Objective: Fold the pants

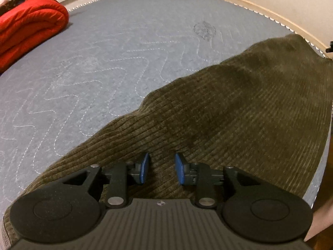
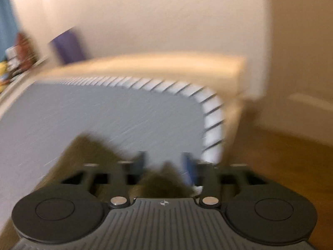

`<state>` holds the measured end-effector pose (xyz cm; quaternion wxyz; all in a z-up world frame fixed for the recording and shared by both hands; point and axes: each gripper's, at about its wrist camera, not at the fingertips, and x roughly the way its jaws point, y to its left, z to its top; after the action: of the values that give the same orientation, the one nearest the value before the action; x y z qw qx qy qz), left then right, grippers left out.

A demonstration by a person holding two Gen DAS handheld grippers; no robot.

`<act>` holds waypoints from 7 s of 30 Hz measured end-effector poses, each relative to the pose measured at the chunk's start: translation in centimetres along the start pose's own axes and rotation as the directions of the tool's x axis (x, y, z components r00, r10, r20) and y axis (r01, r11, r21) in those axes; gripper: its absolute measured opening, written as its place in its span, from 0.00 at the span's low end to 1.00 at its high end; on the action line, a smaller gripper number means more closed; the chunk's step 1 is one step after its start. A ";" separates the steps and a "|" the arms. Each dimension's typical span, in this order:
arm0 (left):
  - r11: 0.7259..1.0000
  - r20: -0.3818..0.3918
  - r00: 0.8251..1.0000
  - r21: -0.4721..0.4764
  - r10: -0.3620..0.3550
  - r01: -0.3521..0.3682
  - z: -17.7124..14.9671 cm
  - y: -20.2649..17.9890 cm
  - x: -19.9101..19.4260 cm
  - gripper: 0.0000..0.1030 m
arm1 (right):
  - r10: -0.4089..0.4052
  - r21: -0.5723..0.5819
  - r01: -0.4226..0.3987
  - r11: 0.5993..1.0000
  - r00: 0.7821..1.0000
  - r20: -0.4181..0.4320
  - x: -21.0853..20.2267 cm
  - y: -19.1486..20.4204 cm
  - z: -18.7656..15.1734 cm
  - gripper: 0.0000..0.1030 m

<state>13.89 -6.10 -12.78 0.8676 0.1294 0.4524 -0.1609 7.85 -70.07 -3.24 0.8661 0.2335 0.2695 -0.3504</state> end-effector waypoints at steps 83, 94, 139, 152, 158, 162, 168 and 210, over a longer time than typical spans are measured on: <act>0.896 0.114 0.976 -0.387 -0.186 0.217 3.2 3.1 -1.5 0.32 | 0.509 -0.670 -0.627 -0.398 0.457 -0.730 -30.7 20.3 -33.0 0.15; 0.869 0.079 0.964 -0.420 -0.253 0.262 3.5 2.5 0.5 0.17 | 0.564 -0.524 -0.608 0.596 0.782 -0.265 -23.4 18.3 -21.1 0.72; 0.777 0.342 0.789 -0.209 -0.511 0.594 6.3 -1.6 -8.0 0.89 | 0.780 -0.968 -0.248 -0.047 0.596 -0.190 -38.6 23.4 -36.5 0.32; 0.898 0.220 0.949 -0.333 -0.225 0.289 1.9 5.1 -7.5 0.19 | 0.850 -0.935 -0.291 -0.202 0.421 -0.315 -42.5 25.2 -38.5 0.41; 0.818 0.284 0.954 -0.524 -0.097 0.240 -5.3 15.5 -12.5 0.19 | 0.879 -0.646 -0.682 -0.343 0.009 -0.476 -43.6 26.8 -31.0 0.75; 0.716 0.189 0.982 -0.686 0.000 0.132 -10.9 21.5 -13.2 0.61 | 0.895 -0.490 -0.851 -0.187 0.058 -0.442 -39.7 31.5 -27.2 0.79; 0.615 0.087 0.996 -0.785 -0.013 0.077 -13.5 25.2 -12.0 0.70 | 0.664 -0.267 -0.931 0.250 0.366 -0.652 -27.5 38.8 -28.7 0.80; 0.724 0.428 0.883 -0.546 -0.191 0.421 4.0 17.2 -1.4 0.47 | 0.708 -0.223 -0.934 0.280 0.358 -0.608 -16.0 40.1 -15.8 0.38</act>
<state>22.97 8.35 -8.05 0.8858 -0.2731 0.3370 -0.1649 22.69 -27.15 3.73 0.8681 0.1505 0.3571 0.3101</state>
